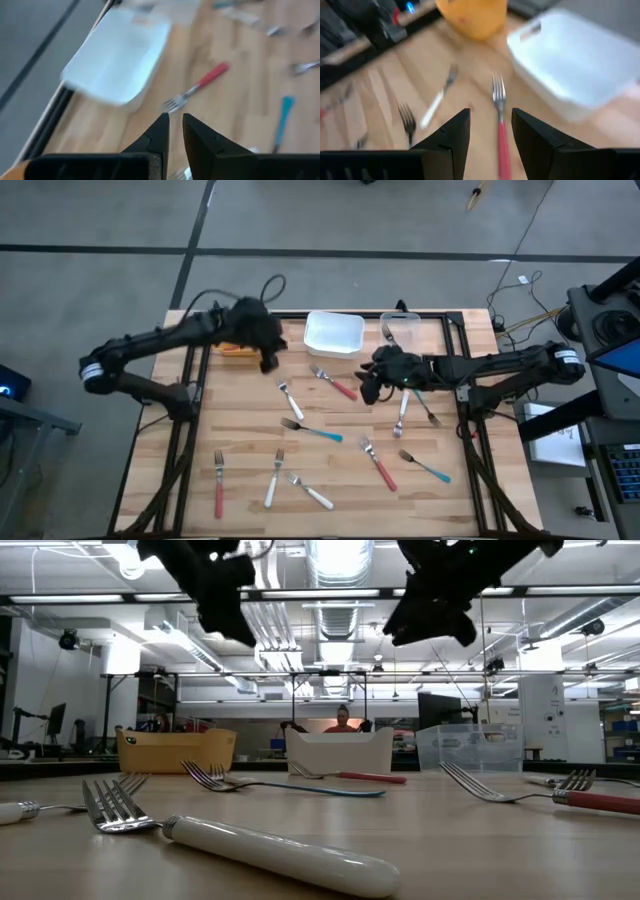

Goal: Sort silverware by color (type)
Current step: Put the blue fork into the transparent bin

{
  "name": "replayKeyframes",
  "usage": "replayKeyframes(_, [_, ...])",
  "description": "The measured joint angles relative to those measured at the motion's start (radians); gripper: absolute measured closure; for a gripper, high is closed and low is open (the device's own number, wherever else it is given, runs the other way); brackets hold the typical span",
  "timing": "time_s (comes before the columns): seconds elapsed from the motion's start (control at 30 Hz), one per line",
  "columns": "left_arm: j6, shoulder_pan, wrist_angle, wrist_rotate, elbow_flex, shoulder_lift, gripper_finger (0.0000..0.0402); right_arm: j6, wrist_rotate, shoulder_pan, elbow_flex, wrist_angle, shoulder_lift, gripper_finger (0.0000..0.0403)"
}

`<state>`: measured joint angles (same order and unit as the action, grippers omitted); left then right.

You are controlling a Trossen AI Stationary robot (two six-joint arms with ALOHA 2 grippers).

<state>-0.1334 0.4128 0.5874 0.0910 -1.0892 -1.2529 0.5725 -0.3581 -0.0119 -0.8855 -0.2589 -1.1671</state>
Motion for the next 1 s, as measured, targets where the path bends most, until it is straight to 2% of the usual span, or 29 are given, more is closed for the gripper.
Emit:
replayKeyframes(0.13, [0.023,-0.11,-0.232,-0.005,0.143,0.085,0.0366,0.102,0.021,-0.054,-0.069,-0.163,-0.026,0.0266])
replayKeyframes(0.23, [0.02,-0.166,-0.369,-0.022,0.231,0.128,0.0366,0.181,0.095,-0.09,-0.118,-0.239,-0.061,0.0266])
replayKeyframes(0.37, [0.003,-0.186,-0.479,-0.053,0.307,0.164,0.0366,0.29,0.205,-0.147,-0.182,-0.331,-0.132,0.0266])
replayKeyframes(0.43, [0.003,-0.186,-0.501,-0.057,0.33,0.174,0.0366,0.337,0.273,-0.179,-0.215,-0.386,-0.177,0.0266])
replayKeyframes(0.67, [0.004,-0.186,-0.508,-0.058,0.342,0.169,0.0366,0.465,0.609,-0.34,-0.29,-0.577,-0.342,0.0266])
replayKeyframes(0.87, [0.004,-0.186,-0.508,-0.058,0.335,0.159,0.0366,0.661,0.781,-0.507,-0.266,-0.592,-0.445,0.0266])
replayKeyframes(1.0, [0.024,-0.186,-0.508,-0.057,0.337,0.159,0.0366,0.774,0.81,-0.599,-0.253,-0.661,-0.485,0.0266])
